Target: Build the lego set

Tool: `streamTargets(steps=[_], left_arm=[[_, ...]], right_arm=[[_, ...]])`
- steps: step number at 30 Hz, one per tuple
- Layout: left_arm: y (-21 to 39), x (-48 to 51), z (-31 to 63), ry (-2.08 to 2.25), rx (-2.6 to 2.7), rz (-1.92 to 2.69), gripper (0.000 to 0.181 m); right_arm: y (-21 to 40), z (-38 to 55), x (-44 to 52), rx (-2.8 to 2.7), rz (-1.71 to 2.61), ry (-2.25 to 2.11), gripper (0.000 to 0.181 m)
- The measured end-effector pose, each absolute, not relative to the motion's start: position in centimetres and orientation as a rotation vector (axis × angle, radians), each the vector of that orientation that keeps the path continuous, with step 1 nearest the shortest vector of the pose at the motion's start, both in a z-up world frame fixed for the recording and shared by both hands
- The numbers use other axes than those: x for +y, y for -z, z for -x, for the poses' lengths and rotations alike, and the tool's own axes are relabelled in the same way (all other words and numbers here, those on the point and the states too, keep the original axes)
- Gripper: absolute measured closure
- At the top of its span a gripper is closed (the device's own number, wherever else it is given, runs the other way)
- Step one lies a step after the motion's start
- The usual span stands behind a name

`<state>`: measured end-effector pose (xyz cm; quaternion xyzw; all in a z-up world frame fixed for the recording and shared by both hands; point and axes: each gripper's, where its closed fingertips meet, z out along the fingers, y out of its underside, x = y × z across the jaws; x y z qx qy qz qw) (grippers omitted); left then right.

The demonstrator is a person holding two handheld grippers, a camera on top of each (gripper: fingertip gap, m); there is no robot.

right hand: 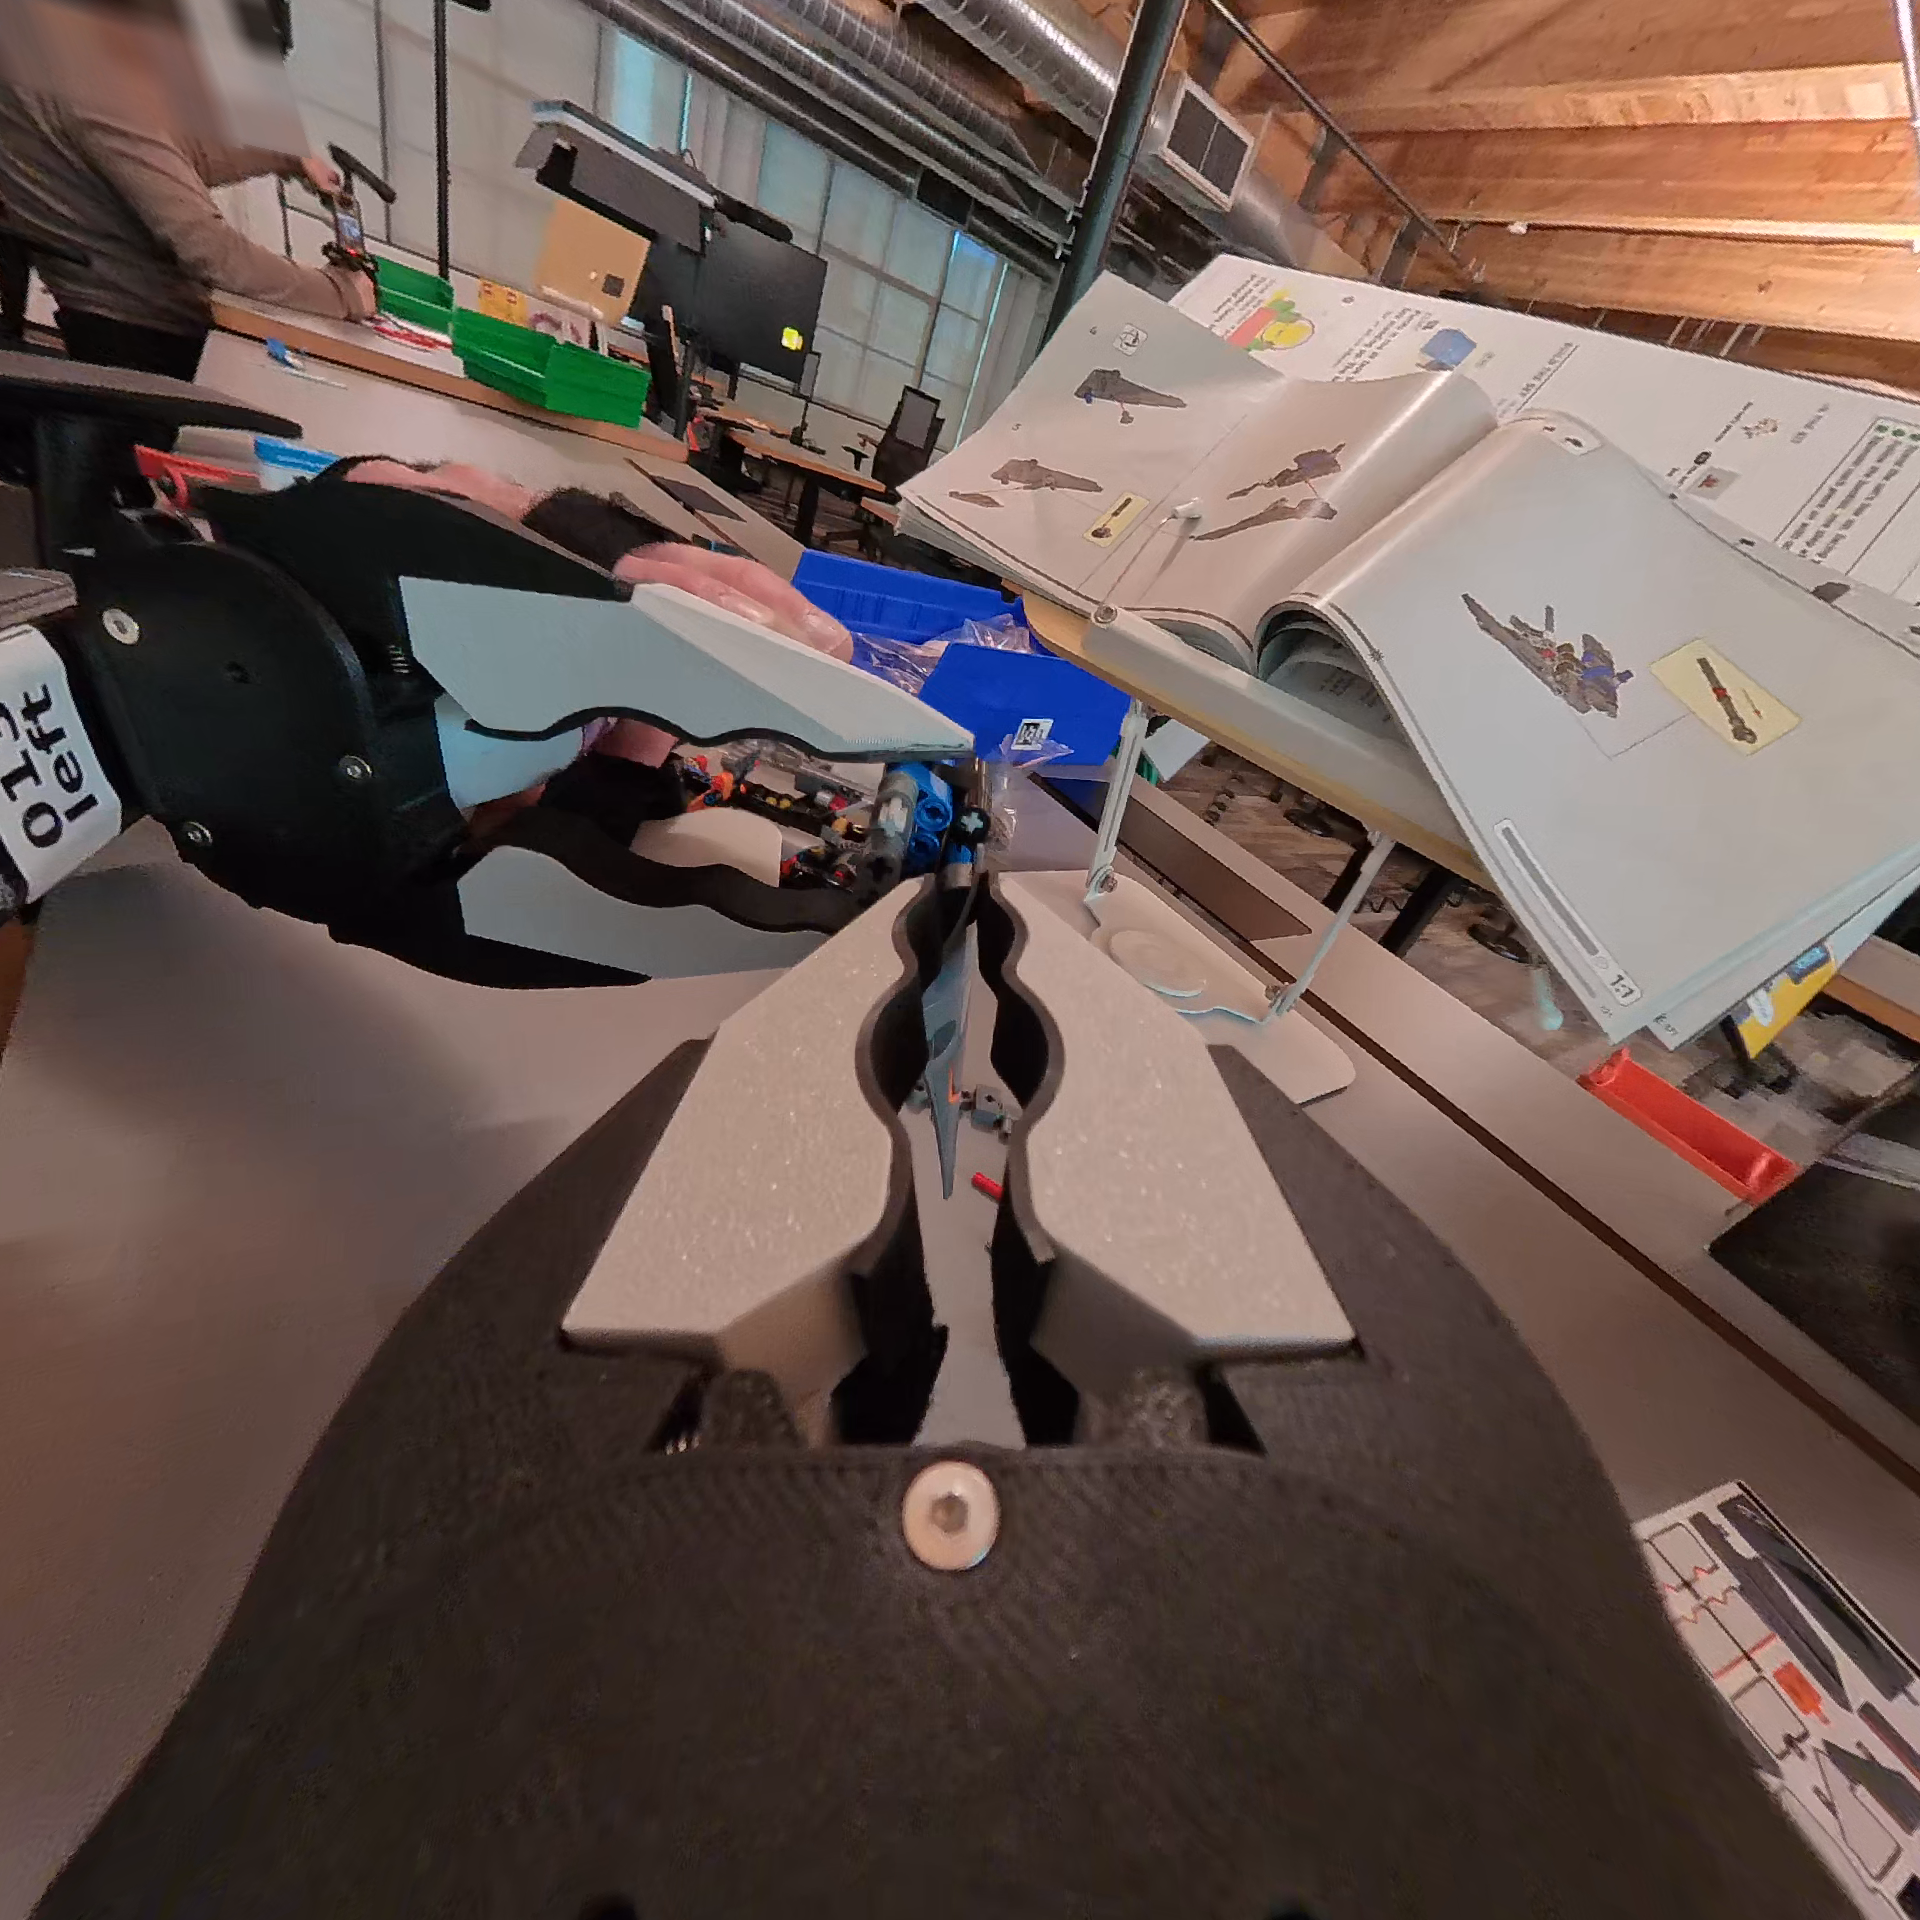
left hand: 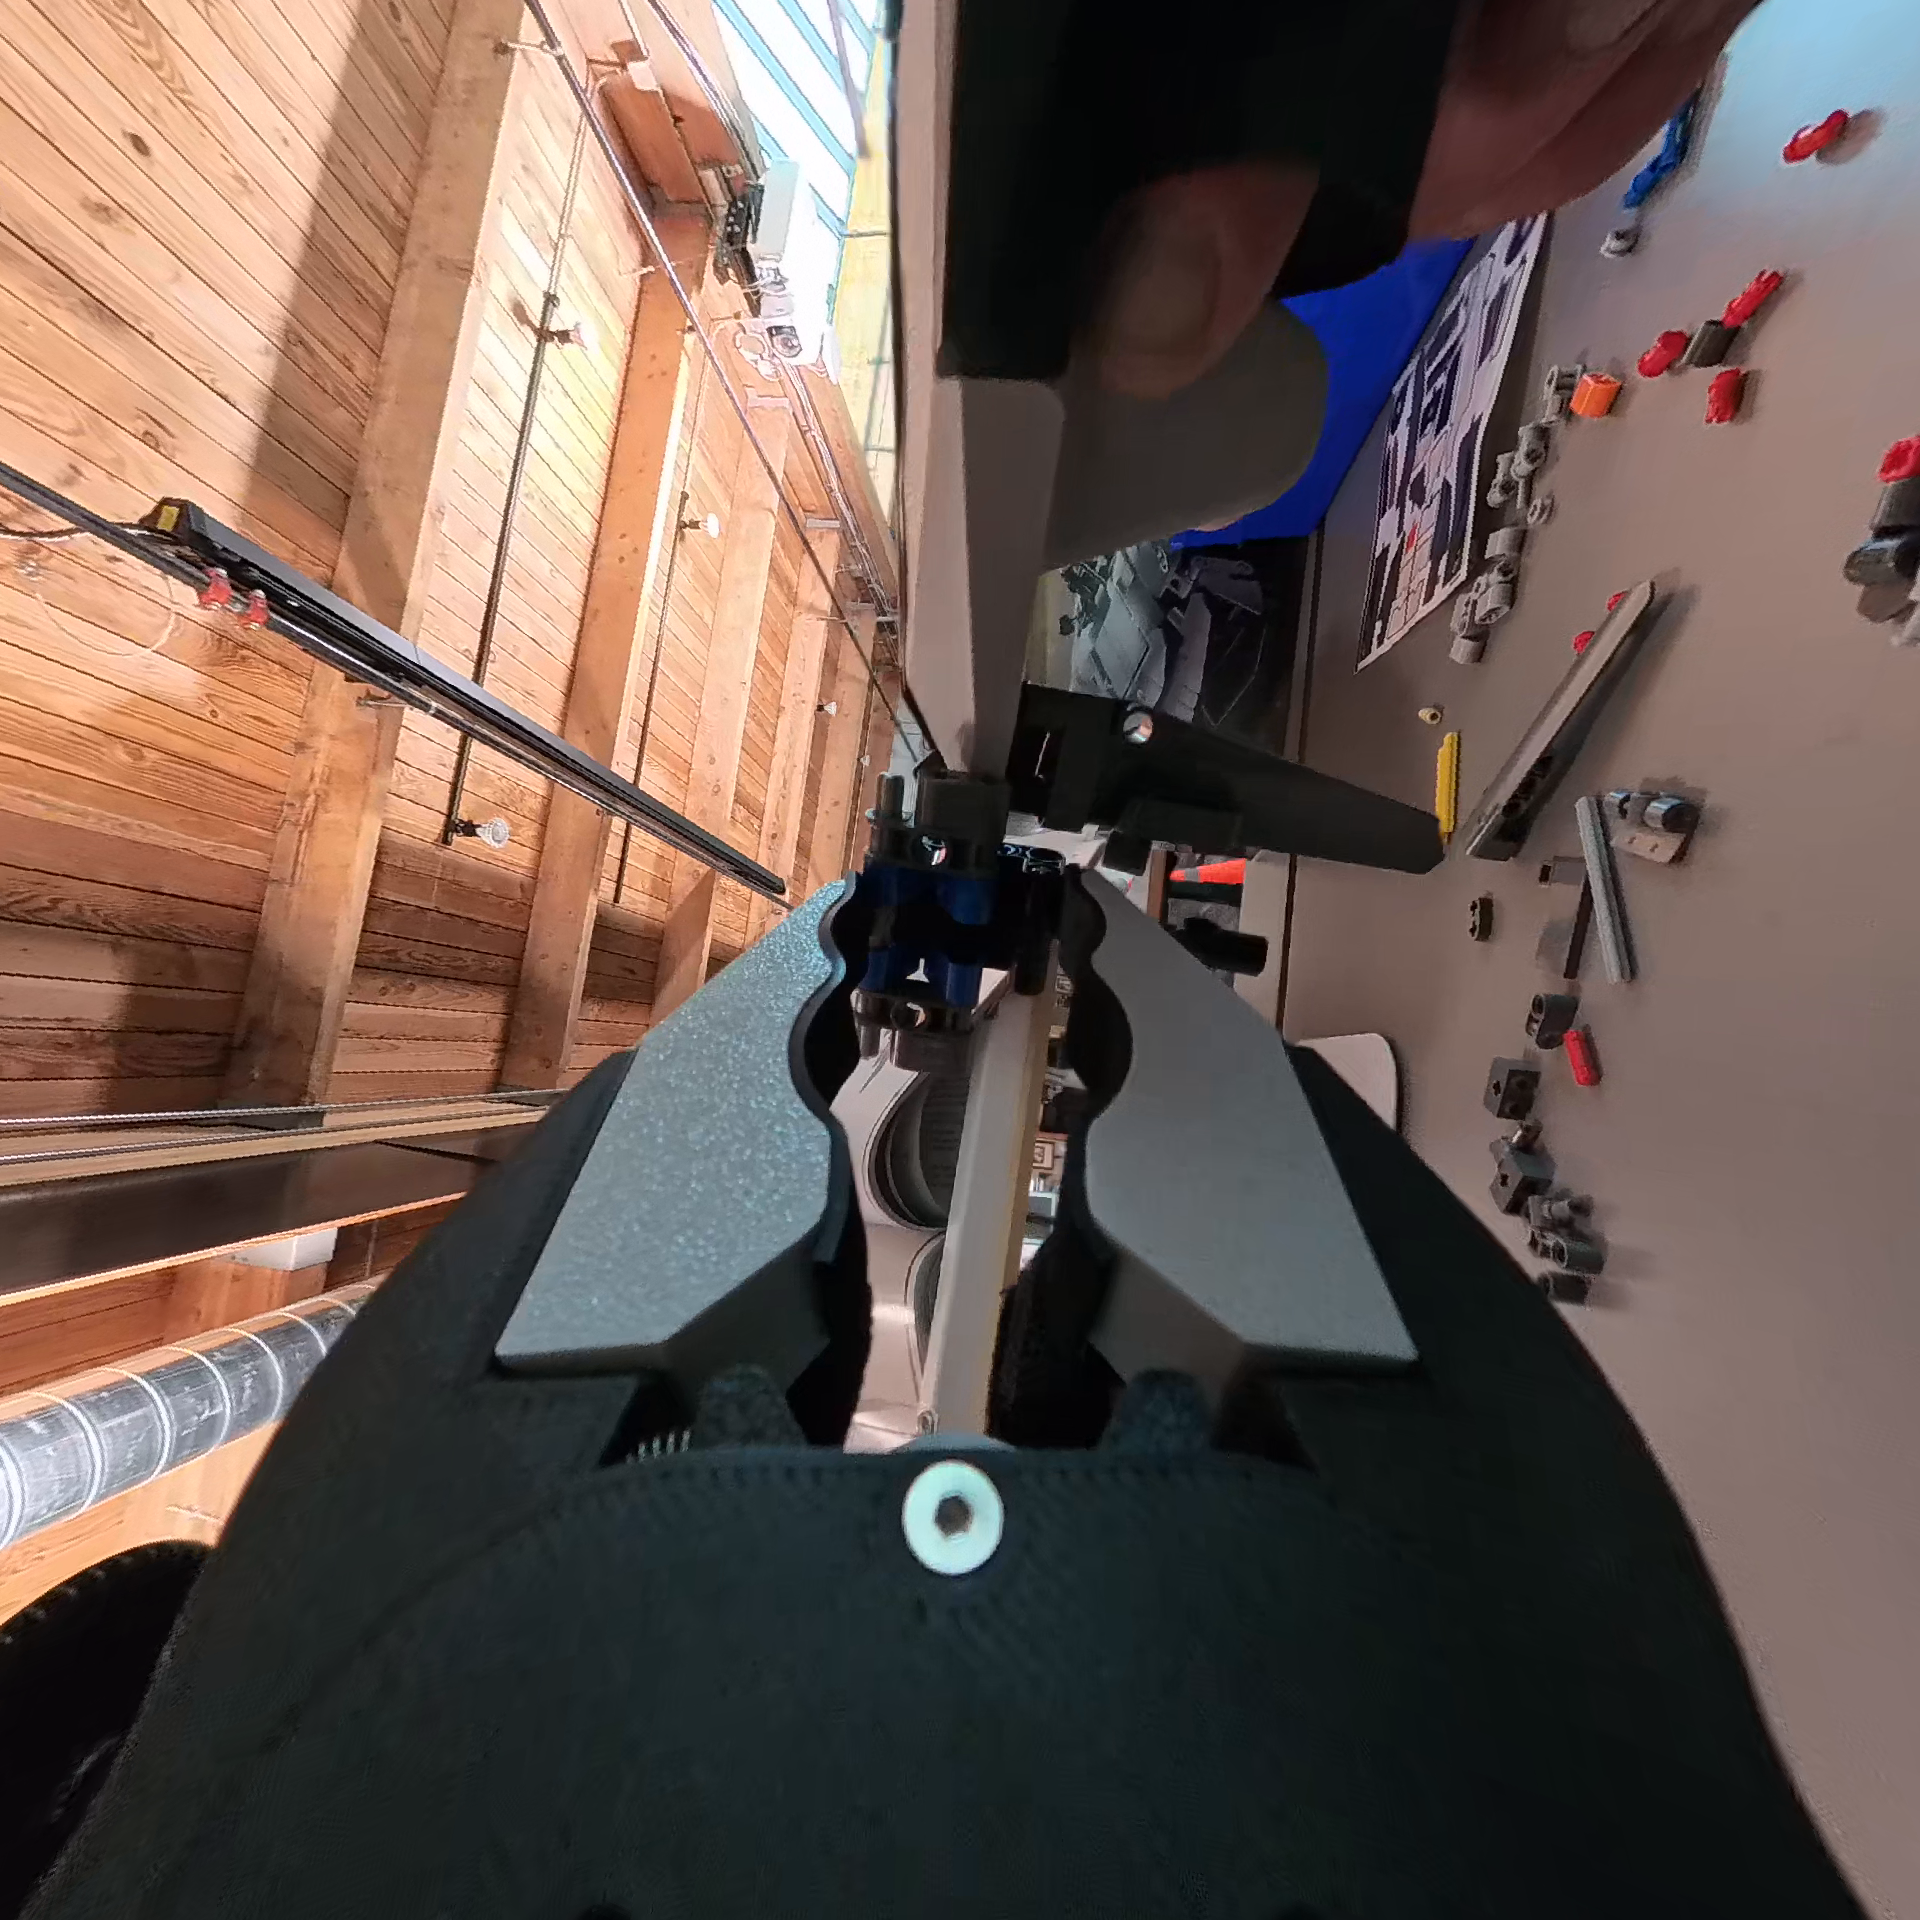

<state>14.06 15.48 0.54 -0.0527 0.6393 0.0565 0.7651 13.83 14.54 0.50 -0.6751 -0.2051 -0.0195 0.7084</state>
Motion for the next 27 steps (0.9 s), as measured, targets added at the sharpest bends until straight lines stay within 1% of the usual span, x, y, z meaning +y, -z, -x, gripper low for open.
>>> streamTargets(steps=[27], left_arm=[[1.2, 16.0, -14.1, -0.239, 1.482, 0.098, 0.149]], right_arm=[[1.2, -14.0, 15.1, -0.599, 1.584, 0.3, 0.177]])
